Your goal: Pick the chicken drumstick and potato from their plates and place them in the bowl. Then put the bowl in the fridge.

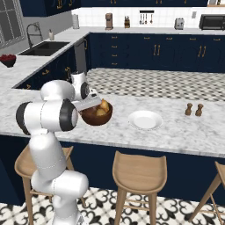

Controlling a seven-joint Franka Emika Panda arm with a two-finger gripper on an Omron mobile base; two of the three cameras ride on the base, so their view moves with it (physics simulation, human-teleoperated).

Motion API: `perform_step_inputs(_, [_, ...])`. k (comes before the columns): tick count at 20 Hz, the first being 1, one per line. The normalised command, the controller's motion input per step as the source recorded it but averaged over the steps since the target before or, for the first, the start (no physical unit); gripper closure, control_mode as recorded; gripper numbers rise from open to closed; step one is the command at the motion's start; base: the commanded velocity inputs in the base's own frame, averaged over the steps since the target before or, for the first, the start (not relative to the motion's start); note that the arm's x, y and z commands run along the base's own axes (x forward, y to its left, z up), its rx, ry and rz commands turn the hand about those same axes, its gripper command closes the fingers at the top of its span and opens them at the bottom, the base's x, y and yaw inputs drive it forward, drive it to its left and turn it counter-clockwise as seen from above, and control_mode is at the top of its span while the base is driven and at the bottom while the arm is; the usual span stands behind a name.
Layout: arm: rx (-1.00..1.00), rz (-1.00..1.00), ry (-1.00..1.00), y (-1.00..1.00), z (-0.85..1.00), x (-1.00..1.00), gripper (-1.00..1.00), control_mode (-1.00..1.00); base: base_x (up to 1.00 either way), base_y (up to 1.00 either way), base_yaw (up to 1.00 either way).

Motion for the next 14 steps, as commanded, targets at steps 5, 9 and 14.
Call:
perform_step_inputs(5, [-0.04,0.09,0.06,0.18,-0.11,0.45,-1.00,-1.00,0.00,0.00,0.00])
perform_step_inputs(9, [0.00,0.06,0.07,0.23,-0.29,0.27,-1.00,-1.00,0.00,0.00,0.00])
perform_step_inputs(14, [-0.01,0.05,0.07,0.05,-0.37,0.43,-1.00,-1.00,0.00,0.00,0.00])
